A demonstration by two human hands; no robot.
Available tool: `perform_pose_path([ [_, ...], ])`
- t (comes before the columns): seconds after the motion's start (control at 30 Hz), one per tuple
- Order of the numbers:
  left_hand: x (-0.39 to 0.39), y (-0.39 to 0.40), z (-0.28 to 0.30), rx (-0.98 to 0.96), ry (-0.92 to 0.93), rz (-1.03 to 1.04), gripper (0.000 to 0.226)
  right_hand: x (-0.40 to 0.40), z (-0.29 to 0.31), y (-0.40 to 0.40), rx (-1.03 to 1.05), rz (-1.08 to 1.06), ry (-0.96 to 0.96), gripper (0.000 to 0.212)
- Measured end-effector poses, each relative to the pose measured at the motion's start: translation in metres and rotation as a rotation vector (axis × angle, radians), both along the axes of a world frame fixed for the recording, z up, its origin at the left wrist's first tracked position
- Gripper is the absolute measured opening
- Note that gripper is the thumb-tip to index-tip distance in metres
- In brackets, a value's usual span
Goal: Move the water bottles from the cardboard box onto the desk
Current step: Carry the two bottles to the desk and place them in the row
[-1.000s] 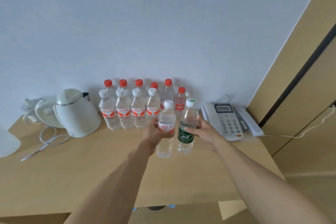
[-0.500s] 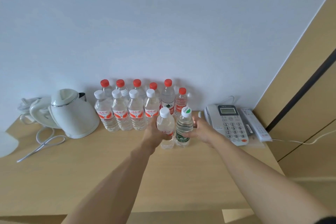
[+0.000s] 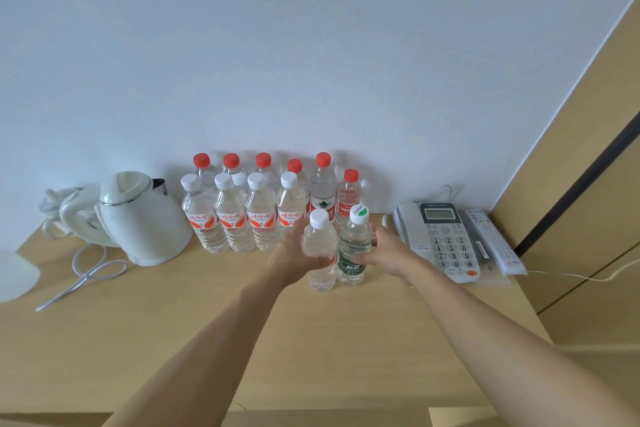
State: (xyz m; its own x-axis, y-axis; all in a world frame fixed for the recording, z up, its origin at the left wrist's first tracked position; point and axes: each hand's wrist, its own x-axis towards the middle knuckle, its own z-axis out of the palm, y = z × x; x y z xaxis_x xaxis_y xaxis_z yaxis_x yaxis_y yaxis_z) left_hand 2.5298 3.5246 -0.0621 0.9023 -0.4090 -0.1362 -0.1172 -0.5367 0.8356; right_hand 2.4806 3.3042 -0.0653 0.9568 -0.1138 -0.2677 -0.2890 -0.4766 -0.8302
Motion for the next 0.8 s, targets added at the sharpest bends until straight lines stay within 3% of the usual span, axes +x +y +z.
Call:
perform_pose_path([
  [0.13, 0.005, 0.010, 0.040, 0.148, -0.378, -0.061, 0.075, 0.000, 0.015, 0.002, -0.147, -0.082, -0.166, 0.063],
  [0.2, 0.008, 0.008, 0.056, 0.199, -0.458, -0.071, 0.060, 0.001, 0.020, 0.003, -0.221, -0.084, -0.217, 0.056],
  [0.3, 0.008, 0.004, 0.069, 0.289, -0.492, -0.084, 0.047, 0.001, 0.024, 0.009, -0.282, -0.071, -0.250, 0.048],
  [0.5, 0.012, -0.007, 0.072, 0.403, -0.535, -0.137, 0.050, -0.003, 0.025, 0.009, -0.318, -0.081, -0.250, 0.044],
  [0.63, 0.020, -0.010, 0.071, 0.428, -0.567, -0.152, 0.057, -0.004, 0.023, 0.008, -0.311, -0.083, -0.251, 0.050],
  [0.8, 0.026, -0.016, 0.071, 0.447, -0.560, -0.130, 0.048, -0.006, 0.023, 0.009, -0.293, -0.083, -0.244, 0.054],
])
